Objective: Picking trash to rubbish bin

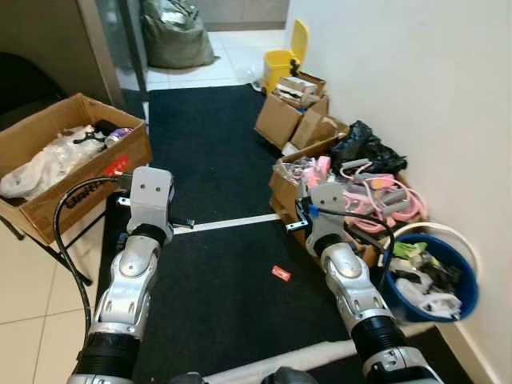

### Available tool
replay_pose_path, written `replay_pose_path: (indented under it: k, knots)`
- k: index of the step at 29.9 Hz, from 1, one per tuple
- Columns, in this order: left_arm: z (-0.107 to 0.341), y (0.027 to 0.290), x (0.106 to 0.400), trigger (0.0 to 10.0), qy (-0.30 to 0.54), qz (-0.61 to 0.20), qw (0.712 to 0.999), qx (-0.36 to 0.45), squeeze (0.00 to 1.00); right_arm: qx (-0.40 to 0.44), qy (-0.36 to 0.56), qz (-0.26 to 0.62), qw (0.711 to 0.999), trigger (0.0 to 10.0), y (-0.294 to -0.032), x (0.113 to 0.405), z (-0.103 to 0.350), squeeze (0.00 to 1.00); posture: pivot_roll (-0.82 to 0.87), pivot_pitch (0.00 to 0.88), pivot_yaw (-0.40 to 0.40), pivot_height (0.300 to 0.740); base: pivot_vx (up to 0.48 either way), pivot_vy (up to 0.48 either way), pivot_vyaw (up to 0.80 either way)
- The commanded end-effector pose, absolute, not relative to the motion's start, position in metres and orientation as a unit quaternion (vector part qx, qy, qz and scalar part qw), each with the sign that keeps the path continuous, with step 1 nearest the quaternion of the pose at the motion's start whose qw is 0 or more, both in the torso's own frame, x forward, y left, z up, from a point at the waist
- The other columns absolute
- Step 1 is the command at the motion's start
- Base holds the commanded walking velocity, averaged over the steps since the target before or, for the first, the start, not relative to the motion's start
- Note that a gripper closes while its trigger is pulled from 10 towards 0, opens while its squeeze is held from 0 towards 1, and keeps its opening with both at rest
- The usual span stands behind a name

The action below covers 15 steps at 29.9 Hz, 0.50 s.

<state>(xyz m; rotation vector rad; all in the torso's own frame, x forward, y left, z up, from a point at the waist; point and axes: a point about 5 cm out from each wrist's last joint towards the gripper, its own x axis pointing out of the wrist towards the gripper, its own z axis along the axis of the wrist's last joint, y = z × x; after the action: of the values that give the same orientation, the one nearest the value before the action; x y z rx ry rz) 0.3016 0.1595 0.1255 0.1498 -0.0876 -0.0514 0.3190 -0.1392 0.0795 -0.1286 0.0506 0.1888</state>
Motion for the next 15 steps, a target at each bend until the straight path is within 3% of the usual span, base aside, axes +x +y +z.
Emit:
replay_pose_path:
  k: [1,15]
  knots:
    - [0.1232,0.1598,0.3010,10.0,-0.035,-0.030,0.996,0.079,0.00,-0.064,0.036,0.091,0.993,10.0,-0.1394,0.3174,0.0756,0.00,0.05,0.031,-0.011,0.740,0.300,0.000,0.00]
    - [0.1230,0.1599,0.3015,10.0,-0.033,-0.032,0.996,0.079,0.00,-0.066,0.040,0.079,0.994,10.0,-0.1424,0.3164,0.0745,0.00,0.05,0.038,-0.006,0.740,0.298,0.000,0.00]
